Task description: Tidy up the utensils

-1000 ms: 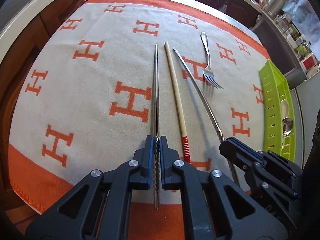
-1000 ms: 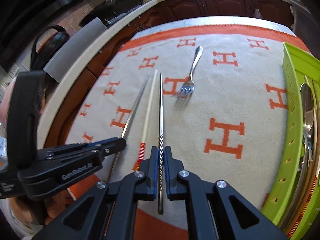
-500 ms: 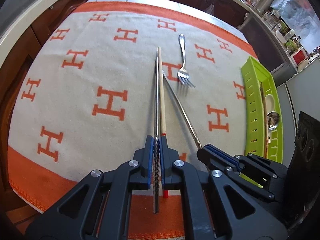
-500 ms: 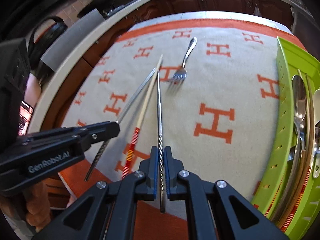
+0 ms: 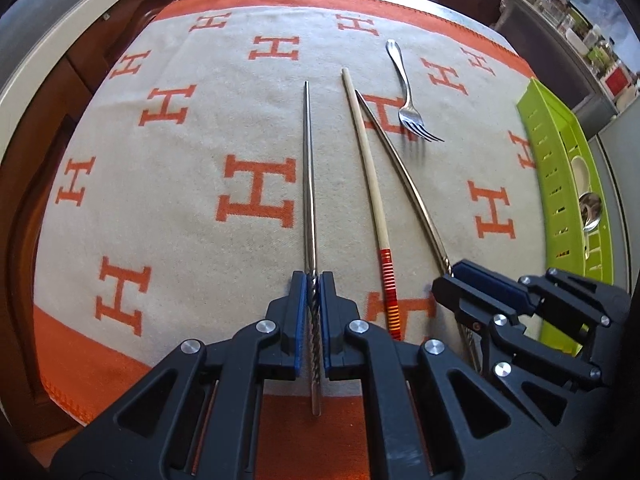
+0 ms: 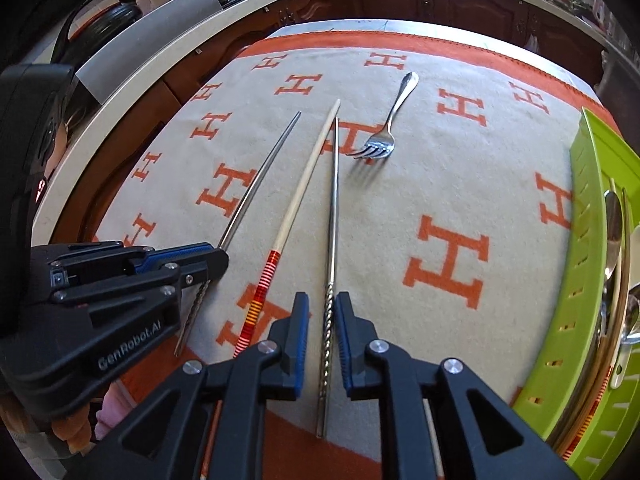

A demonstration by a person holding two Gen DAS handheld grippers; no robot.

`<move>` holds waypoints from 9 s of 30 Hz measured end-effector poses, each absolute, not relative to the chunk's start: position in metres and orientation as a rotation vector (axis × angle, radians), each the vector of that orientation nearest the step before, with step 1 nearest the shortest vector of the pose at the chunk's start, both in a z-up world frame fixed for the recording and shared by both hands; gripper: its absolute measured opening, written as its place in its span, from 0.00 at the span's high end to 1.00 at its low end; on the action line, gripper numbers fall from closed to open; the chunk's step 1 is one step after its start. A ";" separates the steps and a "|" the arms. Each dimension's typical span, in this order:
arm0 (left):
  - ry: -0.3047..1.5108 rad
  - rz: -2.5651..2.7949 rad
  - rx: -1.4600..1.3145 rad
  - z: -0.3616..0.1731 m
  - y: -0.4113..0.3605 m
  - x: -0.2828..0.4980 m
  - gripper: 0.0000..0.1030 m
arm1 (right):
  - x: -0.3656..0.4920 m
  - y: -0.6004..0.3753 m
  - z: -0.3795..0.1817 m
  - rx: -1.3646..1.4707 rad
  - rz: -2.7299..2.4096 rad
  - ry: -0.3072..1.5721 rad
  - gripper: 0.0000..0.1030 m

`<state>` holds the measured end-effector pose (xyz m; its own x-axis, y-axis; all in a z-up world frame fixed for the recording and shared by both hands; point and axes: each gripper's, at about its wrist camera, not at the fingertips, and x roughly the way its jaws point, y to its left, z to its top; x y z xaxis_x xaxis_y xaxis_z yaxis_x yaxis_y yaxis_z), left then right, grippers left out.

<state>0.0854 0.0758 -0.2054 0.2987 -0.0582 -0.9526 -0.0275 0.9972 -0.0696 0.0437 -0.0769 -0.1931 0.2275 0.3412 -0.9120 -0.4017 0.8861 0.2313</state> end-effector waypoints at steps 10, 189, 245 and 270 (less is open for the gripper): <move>1.297 -0.043 -0.075 -0.205 0.074 0.092 0.91 | 0.050 -0.070 -0.195 -0.120 0.484 1.236 0.94; 1.064 -0.080 -0.244 -0.155 0.090 0.111 0.97 | 0.101 -0.175 -0.201 0.992 0.337 1.241 0.99; 1.183 -0.294 -0.029 -0.137 -0.087 0.091 0.49 | 0.005 -0.279 -0.152 0.673 -0.052 1.158 0.93; 1.120 -0.103 0.024 -0.126 -0.011 0.059 0.35 | -0.011 -0.220 -0.132 0.415 -0.037 1.094 0.82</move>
<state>0.0589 -0.0107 -0.1259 0.4314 -0.0709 -0.8994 0.0951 0.9949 -0.0328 -0.0108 -0.2202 -0.1324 0.4664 0.1728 -0.8676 0.2314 0.9228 0.3082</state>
